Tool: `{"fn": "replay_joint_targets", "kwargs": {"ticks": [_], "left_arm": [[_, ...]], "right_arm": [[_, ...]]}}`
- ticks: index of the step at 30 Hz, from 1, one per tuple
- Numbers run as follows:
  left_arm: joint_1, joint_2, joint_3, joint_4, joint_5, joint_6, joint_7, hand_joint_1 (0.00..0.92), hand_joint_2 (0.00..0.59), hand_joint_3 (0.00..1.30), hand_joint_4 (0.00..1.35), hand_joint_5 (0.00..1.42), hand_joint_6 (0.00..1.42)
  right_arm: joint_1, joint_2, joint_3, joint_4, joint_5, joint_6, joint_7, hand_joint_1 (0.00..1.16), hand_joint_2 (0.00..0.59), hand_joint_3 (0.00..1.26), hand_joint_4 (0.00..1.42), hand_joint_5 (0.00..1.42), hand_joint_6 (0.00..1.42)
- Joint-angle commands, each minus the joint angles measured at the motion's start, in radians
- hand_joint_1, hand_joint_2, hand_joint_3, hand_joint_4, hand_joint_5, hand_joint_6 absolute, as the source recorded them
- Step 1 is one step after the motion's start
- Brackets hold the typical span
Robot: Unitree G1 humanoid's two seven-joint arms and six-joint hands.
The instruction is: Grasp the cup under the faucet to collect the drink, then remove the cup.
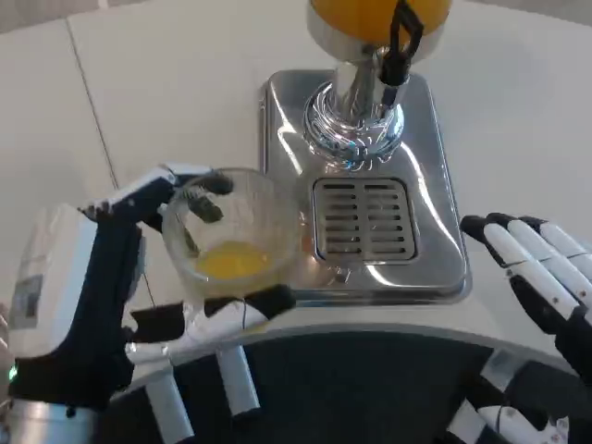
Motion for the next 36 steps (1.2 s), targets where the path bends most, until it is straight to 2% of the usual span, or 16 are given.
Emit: {"fn": "replay_joint_targets", "kwargs": {"ticks": [1,7,12,15,23,32,36], "left_arm": [[0.064,-0.017,0.020,-0.090,-0.026,-0.070,-0.031,0.808,0.000,1.10,1.16,1.23,1.42],[0.162,-0.023,0.018,-0.140,0.001,-0.169,-0.065,0.808,0.000,1.10,1.16,1.23,1.42],[0.196,-0.037,0.014,-0.140,-0.003,-0.202,-0.088,0.808,0.000,1.11,1.16,1.23,1.42],[0.212,-0.044,0.015,-0.147,-0.002,-0.218,-0.097,0.808,0.000,1.11,1.16,1.23,1.42],[0.233,-0.085,0.008,-0.163,0.013,-0.232,-0.106,0.808,0.000,1.11,1.18,1.23,1.42],[0.269,-0.110,0.008,-0.181,0.015,-0.268,-0.120,0.808,0.000,1.11,1.18,1.23,1.42],[0.269,-0.121,0.009,-0.176,0.015,-0.267,-0.124,0.808,0.000,1.11,1.18,1.23,1.42]], "right_arm": [[0.047,-0.003,-0.033,0.012,-0.011,-0.103,-0.056,0.34,0.429,0.00,0.00,0.00,0.05],[0.128,0.024,-0.054,0.062,-0.004,-0.280,-0.148,0.29,0.447,0.00,0.00,0.00,0.03],[0.182,0.035,-0.075,0.133,0.002,-0.425,-0.219,0.23,0.452,0.00,0.00,0.00,0.03],[0.201,0.034,-0.093,0.159,0.008,-0.479,-0.240,0.21,0.450,0.00,0.00,0.00,0.02],[0.224,0.037,-0.120,0.167,0.033,-0.519,-0.235,0.21,0.450,0.00,0.00,0.00,0.02],[0.239,0.028,-0.119,0.155,0.055,-0.542,-0.217,0.20,0.453,0.00,0.00,0.00,0.02],[0.239,0.035,-0.101,0.135,0.055,-0.532,-0.202,0.19,0.456,0.00,0.00,0.00,0.03]]}}
